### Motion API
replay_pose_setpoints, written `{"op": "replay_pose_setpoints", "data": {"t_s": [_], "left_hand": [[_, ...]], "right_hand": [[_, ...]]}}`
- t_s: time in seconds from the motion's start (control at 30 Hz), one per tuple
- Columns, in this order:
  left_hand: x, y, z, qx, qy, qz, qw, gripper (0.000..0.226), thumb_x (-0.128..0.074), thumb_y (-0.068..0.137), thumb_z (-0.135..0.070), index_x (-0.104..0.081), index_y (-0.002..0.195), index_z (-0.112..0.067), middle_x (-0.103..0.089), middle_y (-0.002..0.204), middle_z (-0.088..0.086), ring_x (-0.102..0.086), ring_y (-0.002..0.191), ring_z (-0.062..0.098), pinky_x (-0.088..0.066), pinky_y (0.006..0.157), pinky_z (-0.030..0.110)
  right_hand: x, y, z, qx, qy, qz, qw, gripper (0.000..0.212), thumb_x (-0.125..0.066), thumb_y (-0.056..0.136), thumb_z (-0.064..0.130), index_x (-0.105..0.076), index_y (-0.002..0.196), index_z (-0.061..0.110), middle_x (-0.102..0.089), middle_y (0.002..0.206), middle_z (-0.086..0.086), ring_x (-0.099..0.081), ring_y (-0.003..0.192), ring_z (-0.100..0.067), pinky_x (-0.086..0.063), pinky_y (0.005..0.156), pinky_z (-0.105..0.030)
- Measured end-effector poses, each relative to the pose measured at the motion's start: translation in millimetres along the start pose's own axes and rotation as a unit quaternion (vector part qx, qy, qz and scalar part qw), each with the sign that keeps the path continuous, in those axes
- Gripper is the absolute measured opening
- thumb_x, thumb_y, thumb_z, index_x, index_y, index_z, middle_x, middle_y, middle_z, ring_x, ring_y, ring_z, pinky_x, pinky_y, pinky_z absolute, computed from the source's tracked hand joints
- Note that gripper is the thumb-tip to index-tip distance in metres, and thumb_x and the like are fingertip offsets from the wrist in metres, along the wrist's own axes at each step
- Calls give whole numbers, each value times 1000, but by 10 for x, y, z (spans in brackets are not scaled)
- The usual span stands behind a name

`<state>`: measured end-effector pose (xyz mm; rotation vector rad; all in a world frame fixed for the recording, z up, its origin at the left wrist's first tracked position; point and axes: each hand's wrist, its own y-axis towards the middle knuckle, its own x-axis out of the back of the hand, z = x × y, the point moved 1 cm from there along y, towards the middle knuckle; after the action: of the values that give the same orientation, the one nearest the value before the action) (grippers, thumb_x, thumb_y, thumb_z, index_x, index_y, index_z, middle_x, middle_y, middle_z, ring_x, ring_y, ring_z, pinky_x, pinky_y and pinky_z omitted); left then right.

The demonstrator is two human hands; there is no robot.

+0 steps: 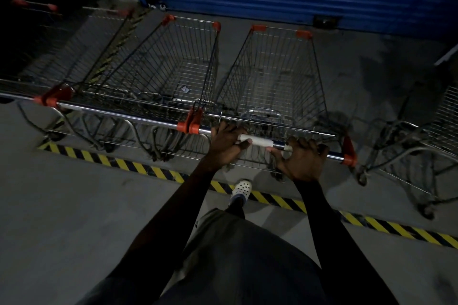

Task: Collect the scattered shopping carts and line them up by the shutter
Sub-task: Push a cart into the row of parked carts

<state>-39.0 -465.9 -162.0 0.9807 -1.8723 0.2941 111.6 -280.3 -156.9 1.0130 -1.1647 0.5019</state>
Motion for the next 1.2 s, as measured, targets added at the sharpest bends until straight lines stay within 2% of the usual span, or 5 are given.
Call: {"op": "replay_pose_setpoints", "data": {"t_s": [0.63, 0.9, 1.13, 1.17, 1.2], "left_hand": [[-79, -470, -202, 119, -113, -283, 945, 19, -55, 90, -27, -65, 93, -11, -59, 100, 11, -43, 99, 16, -29, 82, 31], [89, -315, 724, 210, -737, -132, 629, 68, -68, 82, -30, -50, 144, -7, -62, 139, 3, -59, 55, 0, -37, 44, 18], [490, -23, 690, 299, -873, -228, 309, 50, -26, 95, -33, -54, 74, 2, -50, 147, 27, -52, 135, 35, -47, 92, 38], [550, 16, 660, 318, -869, -249, 286, 50, -19, 101, -34, -7, 147, -20, -48, 147, 27, -50, 136, 37, -46, 90, 36], [566, 63, 640, 338, -863, -265, 268, 66, -13, 104, -37, -58, 137, -2, -49, 148, 27, -48, 138, 38, -46, 84, 35]], "right_hand": [[-25, -52, -6, -5, -7, 42, 999, 72, -48, 86, 84, -70, 95, 16, -71, 95, -7, -59, 99, -32, -34, 94, -51], [21, -65, -2, -4, 18, 49, 999, 75, -39, 87, 85, -70, 98, 17, -71, 99, -5, -60, 103, -32, -32, 94, -49], [60, -60, 12, -5, 11, 53, 999, 77, -34, 87, 85, -69, 94, 17, -70, 93, -5, -61, 98, -31, -31, 91, -48], [63, -63, 12, -5, 16, 54, 998, 77, -33, 87, 85, -69, 95, 17, -70, 93, -5, -60, 98, -31, -32, 91, -48], [48, -56, 8, -7, 20, 54, 998, 77, -33, 86, 85, -69, 95, 17, -69, 93, -5, -60, 99, -32, -32, 91, -48]]}}
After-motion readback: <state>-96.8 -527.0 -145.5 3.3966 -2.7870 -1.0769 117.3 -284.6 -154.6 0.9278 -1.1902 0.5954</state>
